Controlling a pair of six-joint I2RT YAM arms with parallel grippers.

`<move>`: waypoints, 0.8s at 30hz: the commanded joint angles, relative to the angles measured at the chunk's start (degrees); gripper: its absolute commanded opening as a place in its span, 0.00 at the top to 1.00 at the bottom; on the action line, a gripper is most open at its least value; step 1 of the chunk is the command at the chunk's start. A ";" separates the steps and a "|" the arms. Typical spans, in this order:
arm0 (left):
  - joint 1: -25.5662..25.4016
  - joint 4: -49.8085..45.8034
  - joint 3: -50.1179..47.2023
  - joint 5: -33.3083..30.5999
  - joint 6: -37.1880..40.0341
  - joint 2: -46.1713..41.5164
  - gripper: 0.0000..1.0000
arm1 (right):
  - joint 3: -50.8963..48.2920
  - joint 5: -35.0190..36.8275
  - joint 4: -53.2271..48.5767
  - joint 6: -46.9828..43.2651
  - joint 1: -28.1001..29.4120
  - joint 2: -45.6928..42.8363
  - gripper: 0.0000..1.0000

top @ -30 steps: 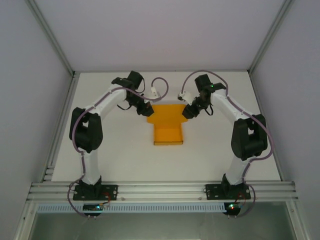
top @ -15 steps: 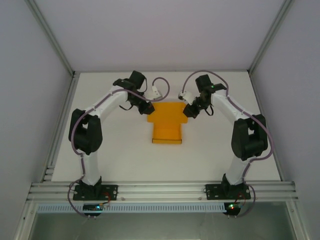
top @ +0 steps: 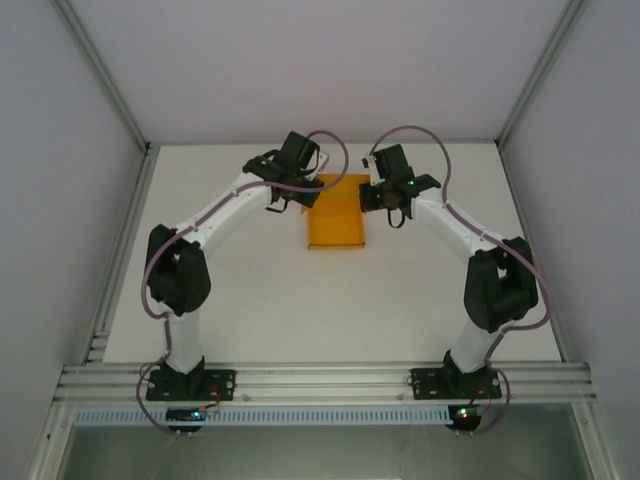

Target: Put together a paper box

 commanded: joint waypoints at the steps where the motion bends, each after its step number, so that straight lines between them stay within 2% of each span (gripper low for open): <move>1: -0.58 5.22 -0.20 -2.61 -16.26 2.13 1.00 | -1.07 4.25 10.82 11.81 3.47 -0.80 1.00; 5: -0.55 11.00 -2.69 -3.65 -26.87 2.88 1.00 | -2.15 10.18 14.74 15.56 5.56 0.13 1.00; 11: -0.55 20.91 -8.59 -2.13 -34.72 3.01 0.99 | -6.23 16.23 22.15 18.24 7.66 1.40 1.00; 19: -1.12 28.53 -15.19 -3.69 -37.21 3.72 0.97 | -8.41 16.93 24.84 18.59 8.32 5.50 1.00; 24: -2.62 31.58 -21.41 -6.68 -34.91 2.16 0.96 | -13.85 21.82 32.01 14.71 9.48 5.78 1.00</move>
